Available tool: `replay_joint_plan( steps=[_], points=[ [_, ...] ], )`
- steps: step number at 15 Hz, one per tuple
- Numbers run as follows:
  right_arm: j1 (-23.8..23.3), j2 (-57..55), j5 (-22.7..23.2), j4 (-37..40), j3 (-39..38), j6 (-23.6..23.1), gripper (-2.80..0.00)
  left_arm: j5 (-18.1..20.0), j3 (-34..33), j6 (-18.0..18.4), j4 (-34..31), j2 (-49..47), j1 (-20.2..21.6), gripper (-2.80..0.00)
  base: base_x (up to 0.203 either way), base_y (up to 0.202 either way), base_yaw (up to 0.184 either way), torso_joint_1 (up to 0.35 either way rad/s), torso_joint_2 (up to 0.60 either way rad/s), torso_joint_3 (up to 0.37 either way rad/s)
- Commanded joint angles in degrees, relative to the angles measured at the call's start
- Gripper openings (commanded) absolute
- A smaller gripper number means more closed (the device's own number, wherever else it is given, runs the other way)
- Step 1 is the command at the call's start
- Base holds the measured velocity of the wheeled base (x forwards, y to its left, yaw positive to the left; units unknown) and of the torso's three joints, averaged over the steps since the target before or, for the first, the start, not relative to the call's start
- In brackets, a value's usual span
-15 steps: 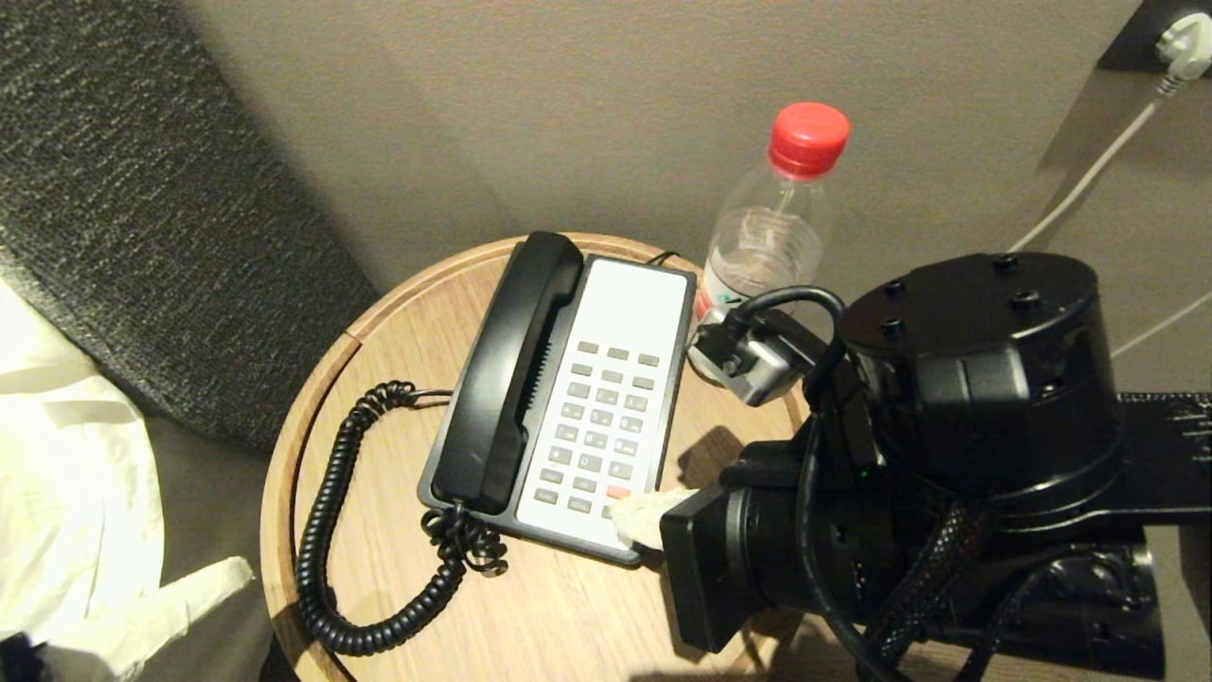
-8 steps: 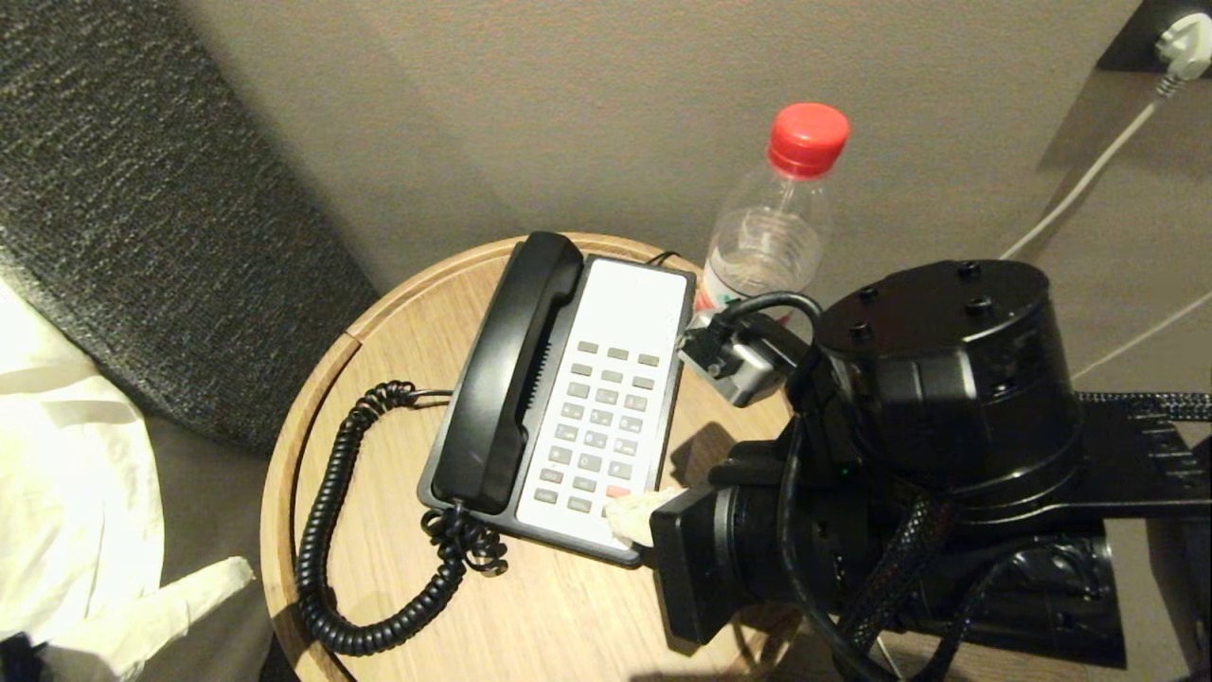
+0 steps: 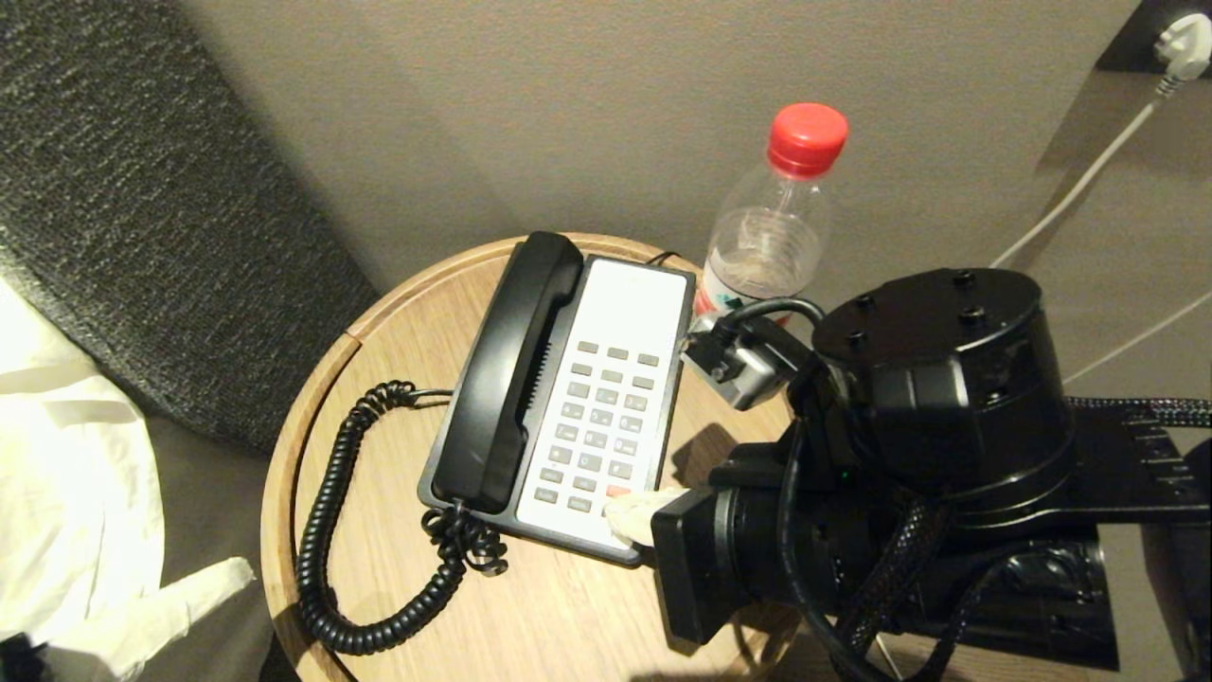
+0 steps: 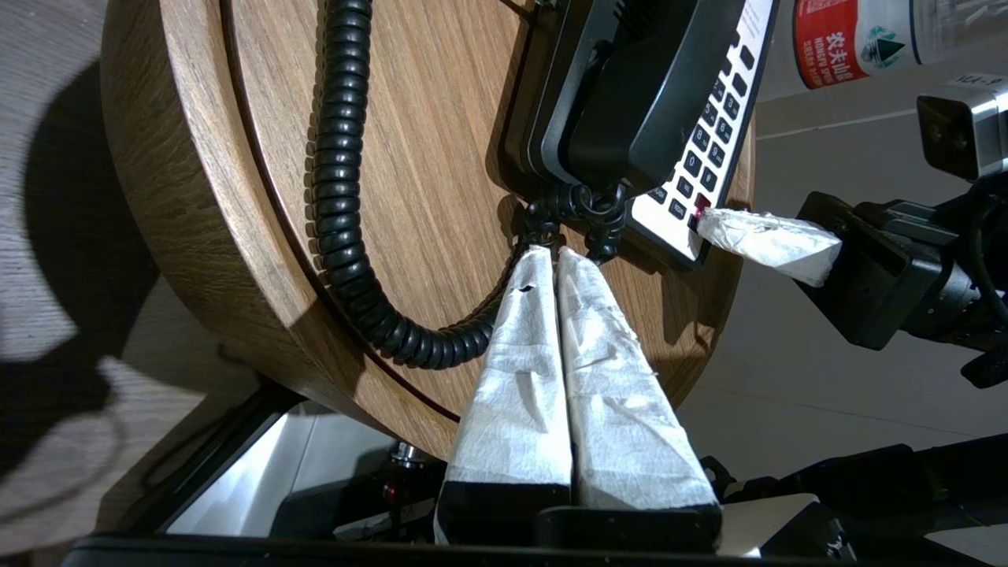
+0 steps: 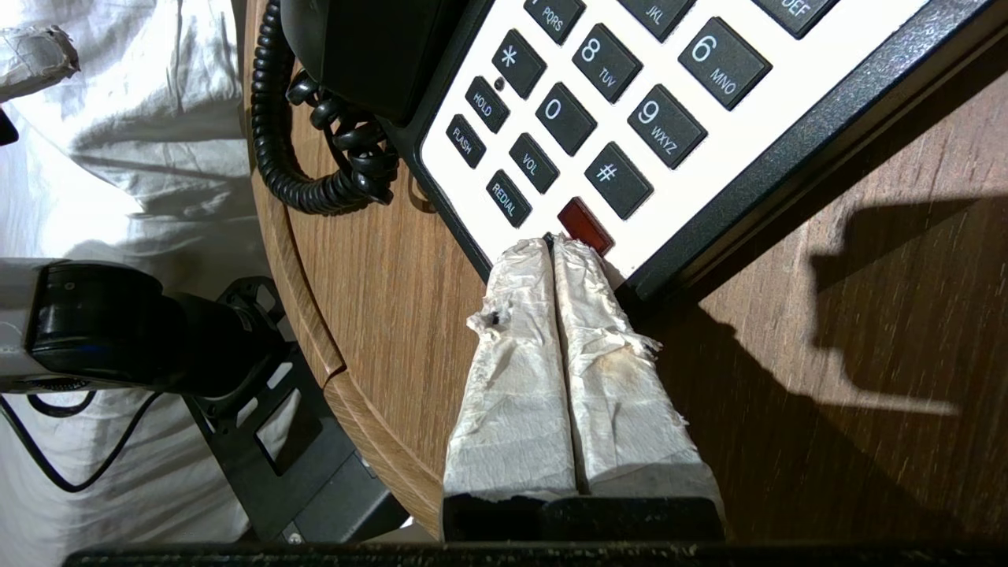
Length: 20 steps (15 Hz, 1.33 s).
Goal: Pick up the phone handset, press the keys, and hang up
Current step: End the call using the dial pad
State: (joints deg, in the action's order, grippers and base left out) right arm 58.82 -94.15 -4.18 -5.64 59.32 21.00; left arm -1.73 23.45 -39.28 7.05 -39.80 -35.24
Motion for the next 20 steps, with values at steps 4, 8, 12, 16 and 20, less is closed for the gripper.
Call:
replay_joint_plan(
  steps=[4,8,12,16,20],
  points=[
    [-0.11,-0.17,-0.12,0.11,0.51,0.35,-2.8,-0.03,0.01,-0.27,0.07,-0.19,0.0,-2.8,0.0,0.0,0.0,0.0,0.0,0.0],
    [-0.11,1.34,0.05,0.11,0.71,0.97,-2.8,0.15,-0.08,-0.27,0.07,-0.01,0.0,-2.8,0.0,0.0,0.0,0.0,0.0,0.0],
    [-0.02,2.44,0.58,-2.09,0.36,1.85,-2.8,0.24,-0.34,-0.27,0.07,0.15,0.0,-2.8,0.0,0.0,0.0,0.0,0.0,0.0],
    [-0.02,1.72,0.58,-2.0,0.27,1.82,-2.8,0.24,-0.34,-0.27,0.07,0.16,0.0,-2.8,0.0,0.0,0.0,0.0,0.0,0.0],
    [-0.02,0.9,0.58,-2.0,-0.08,1.58,-2.8,0.24,-0.52,-0.27,0.07,0.16,0.0,-2.8,0.0,0.0,0.0,0.0,0.0,0.0]
  ],
)
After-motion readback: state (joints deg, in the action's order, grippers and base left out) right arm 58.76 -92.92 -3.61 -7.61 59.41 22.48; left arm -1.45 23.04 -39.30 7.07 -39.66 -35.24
